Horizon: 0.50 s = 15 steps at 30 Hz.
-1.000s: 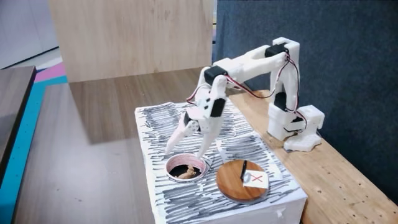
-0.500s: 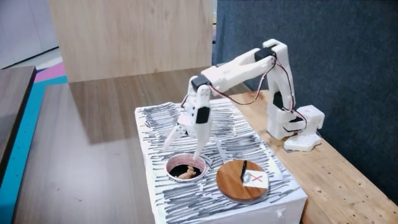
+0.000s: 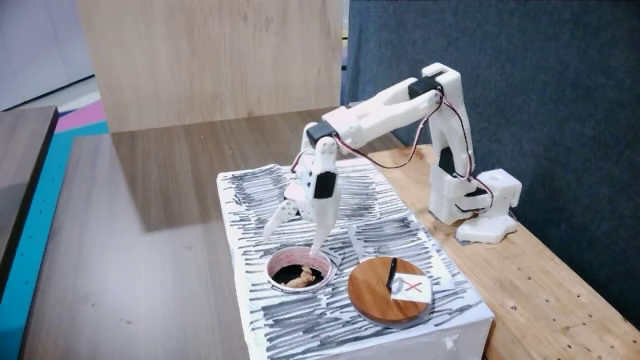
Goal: Pick the brown debris from the hole.
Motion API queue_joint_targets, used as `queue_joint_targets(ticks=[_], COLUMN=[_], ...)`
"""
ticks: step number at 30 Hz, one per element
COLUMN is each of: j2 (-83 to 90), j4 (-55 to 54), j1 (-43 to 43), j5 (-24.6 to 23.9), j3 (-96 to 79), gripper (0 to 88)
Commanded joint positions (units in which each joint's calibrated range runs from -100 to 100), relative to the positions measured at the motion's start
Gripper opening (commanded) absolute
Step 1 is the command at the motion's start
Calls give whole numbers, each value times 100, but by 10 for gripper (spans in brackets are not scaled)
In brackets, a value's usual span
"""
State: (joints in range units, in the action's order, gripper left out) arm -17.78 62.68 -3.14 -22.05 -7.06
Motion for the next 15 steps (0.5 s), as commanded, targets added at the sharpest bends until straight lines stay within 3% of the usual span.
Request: queue_joint_targets(ticks=[1, 15], j2=[-106, -1472], j4=[-42, -50], j1=[-22, -132], j5=[-304, -345], j3=[84, 147], gripper=[337, 337])
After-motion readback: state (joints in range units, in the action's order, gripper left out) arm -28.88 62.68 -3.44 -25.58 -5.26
